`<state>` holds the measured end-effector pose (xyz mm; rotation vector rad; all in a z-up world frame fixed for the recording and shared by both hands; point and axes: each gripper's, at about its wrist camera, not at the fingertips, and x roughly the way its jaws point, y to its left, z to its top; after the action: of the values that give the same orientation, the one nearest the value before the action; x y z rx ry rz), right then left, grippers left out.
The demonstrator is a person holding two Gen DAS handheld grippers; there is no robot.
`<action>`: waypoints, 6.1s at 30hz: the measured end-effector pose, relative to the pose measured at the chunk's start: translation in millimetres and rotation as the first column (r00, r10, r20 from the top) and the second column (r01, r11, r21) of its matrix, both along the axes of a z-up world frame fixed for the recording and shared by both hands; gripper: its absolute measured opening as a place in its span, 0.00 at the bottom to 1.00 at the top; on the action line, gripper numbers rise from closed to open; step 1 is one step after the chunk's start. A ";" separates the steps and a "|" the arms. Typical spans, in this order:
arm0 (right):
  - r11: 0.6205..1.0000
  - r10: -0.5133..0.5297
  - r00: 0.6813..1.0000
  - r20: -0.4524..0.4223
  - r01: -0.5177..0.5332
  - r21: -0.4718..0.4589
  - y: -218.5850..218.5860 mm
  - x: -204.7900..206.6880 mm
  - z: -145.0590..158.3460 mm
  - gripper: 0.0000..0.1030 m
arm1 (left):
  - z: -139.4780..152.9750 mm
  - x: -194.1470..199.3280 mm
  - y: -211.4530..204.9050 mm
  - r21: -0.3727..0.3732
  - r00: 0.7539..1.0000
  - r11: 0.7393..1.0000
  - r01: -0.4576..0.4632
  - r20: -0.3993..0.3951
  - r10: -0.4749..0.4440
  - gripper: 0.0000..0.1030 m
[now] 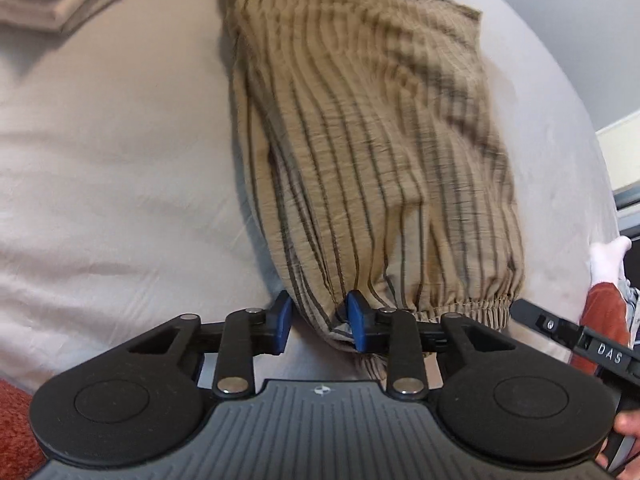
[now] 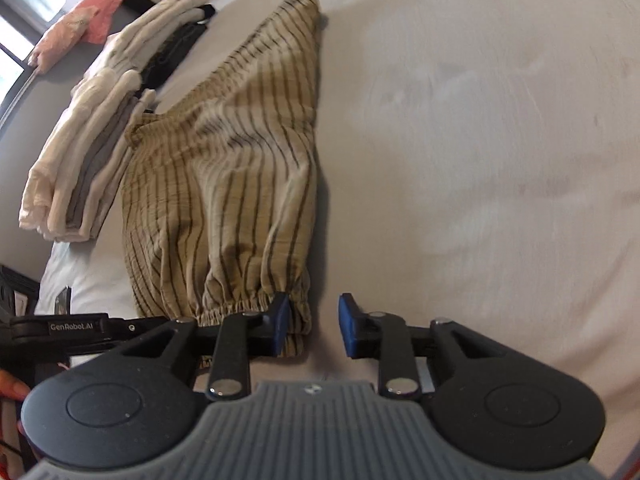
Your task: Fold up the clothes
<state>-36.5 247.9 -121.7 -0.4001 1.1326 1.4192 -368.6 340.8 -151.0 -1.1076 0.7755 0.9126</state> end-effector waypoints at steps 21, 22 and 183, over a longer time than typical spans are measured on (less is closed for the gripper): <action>0.583 0.694 0.415 0.588 -0.803 -0.122 -1.8 -95.0 35.7 0.44 | 62.8 58.8 -56.5 0.368 0.695 0.590 0.718 -0.334 -0.637 0.44; 0.554 0.707 0.375 0.599 -0.820 -0.141 -4.0 -99.3 32.6 0.44 | 60.4 62.8 -60.3 0.355 0.654 0.551 0.755 -0.352 -0.669 0.52; 0.869 0.269 0.855 0.444 -0.414 0.271 148.8 -32.9 28.6 0.46 | 52.2 -39.9 83.7 0.490 0.984 0.867 -0.090 0.177 0.002 0.77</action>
<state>-69.4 396.7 -93.2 -0.6187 0.4665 1.7279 -408.5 424.5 -98.8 -0.7343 0.3384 0.9734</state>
